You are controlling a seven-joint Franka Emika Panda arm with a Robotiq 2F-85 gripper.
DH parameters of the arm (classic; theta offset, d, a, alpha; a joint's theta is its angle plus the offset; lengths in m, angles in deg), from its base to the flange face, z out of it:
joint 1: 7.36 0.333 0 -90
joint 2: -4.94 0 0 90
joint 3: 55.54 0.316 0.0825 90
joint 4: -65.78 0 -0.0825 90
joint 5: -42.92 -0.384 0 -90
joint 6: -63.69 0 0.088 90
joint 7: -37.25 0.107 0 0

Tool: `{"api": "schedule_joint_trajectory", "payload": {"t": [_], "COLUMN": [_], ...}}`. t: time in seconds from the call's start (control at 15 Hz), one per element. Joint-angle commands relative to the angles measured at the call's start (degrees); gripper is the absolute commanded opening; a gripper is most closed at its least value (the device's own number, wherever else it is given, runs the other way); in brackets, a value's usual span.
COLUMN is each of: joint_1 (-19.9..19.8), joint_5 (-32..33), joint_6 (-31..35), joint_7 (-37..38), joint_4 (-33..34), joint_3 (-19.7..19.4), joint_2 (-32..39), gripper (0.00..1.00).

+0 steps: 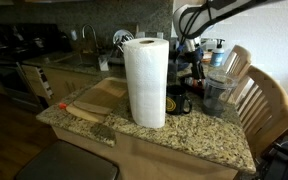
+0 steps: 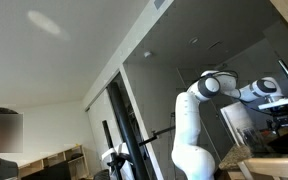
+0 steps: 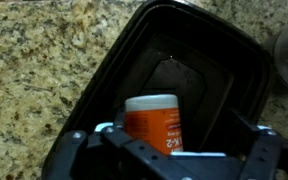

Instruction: Take the white bottle from the black plate and put it on the counter top

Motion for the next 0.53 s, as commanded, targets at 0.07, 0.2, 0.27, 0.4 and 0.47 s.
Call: {"api": "schedule_joint_trajectory", "payload": {"t": [0.07,0.2,0.27,0.4,0.47], "joint_1": [-0.42,-0.44,-0.44,-0.46,-0.57], "joint_5": [-0.27,-0.43,-0.46,-0.29,-0.74], "joint_6": [-0.17,-0.17,-0.20,-0.68,-1.18], "joint_7": [0.60,0.74,0.74,0.28,0.38], "joint_4": [0.89,1.52,1.70,2.05,2.39], "joint_3": [0.48,0.49,0.49,0.50,0.52], "joint_2": [2.08,3.18,3.27,3.44,3.65], "gripper": [1.00,1.00,1.00,0.75,0.72]}}
